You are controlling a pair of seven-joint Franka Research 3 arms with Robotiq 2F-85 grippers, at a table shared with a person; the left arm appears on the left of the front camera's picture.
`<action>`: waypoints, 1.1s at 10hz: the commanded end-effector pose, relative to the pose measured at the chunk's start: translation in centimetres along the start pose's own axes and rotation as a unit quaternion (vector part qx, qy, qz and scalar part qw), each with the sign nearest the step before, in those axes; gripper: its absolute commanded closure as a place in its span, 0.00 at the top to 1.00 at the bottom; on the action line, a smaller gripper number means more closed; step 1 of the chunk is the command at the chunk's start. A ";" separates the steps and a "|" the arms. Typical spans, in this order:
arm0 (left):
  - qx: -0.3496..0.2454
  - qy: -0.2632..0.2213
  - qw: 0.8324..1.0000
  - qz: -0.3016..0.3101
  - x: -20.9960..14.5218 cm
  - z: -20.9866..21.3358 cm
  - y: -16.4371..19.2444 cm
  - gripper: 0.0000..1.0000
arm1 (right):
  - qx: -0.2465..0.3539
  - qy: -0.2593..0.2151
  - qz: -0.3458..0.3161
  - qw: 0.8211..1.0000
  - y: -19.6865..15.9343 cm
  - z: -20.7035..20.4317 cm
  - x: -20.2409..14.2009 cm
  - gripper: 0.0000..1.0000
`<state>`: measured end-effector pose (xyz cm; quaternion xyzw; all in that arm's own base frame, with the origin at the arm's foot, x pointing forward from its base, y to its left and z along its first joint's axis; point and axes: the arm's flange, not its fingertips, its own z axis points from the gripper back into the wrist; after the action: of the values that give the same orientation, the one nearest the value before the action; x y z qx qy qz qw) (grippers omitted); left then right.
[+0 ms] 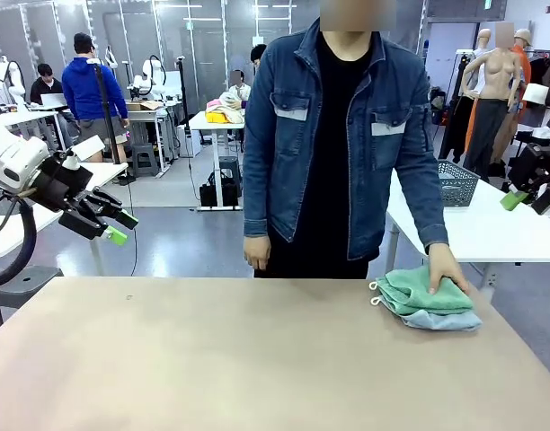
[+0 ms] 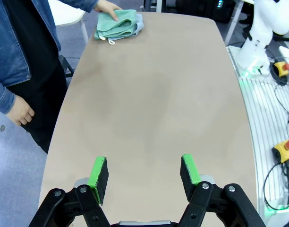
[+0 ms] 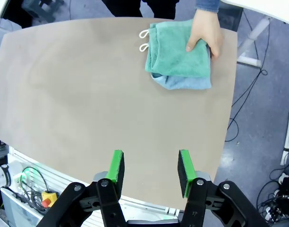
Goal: Fold the towels and place them in the basket.
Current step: Stack the folded Towel with hook on the right side of the table.
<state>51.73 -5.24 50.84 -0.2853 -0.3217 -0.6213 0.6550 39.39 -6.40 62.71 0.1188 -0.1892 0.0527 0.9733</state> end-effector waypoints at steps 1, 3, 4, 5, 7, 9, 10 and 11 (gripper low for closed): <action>0.002 0.002 1.000 -0.003 0.1 0.1 -0.1 0.78 | 0.001 0.004 -0.003 1.000 0.1 0.2 0.0 0.58; 0.002 0.002 1.000 -0.003 0.1 0.1 -0.1 0.78 | 0.001 0.004 -0.003 1.000 0.1 0.2 0.0 0.58; 0.002 0.002 1.000 -0.003 0.1 0.1 -0.1 0.78 | 0.001 0.004 -0.003 1.000 0.1 0.2 0.0 0.58; 0.002 0.002 1.000 -0.003 0.1 0.1 -0.1 0.78 | 0.001 0.004 -0.003 1.000 0.1 0.2 0.0 0.58; 0.002 0.002 1.000 -0.003 0.1 0.1 -0.1 0.78 | 0.001 0.004 -0.003 1.000 0.1 0.2 0.0 0.58; 0.002 0.002 1.000 -0.003 0.1 0.1 -0.1 0.78 | 0.001 0.004 -0.003 1.000 0.1 0.2 0.0 0.58; 0.002 0.002 1.000 -0.003 0.1 0.1 -0.1 0.78 | 0.001 0.004 -0.003 1.000 0.1 0.2 0.0 0.58; 0.002 0.002 1.000 -0.003 0.1 0.1 -0.1 0.78 | 0.001 0.004 -0.003 1.000 0.1 0.2 0.0 0.58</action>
<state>51.73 -5.24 50.84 -0.2853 -0.3217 -0.6213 0.6550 39.39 -6.41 62.71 0.1187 -0.1892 0.0528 0.9733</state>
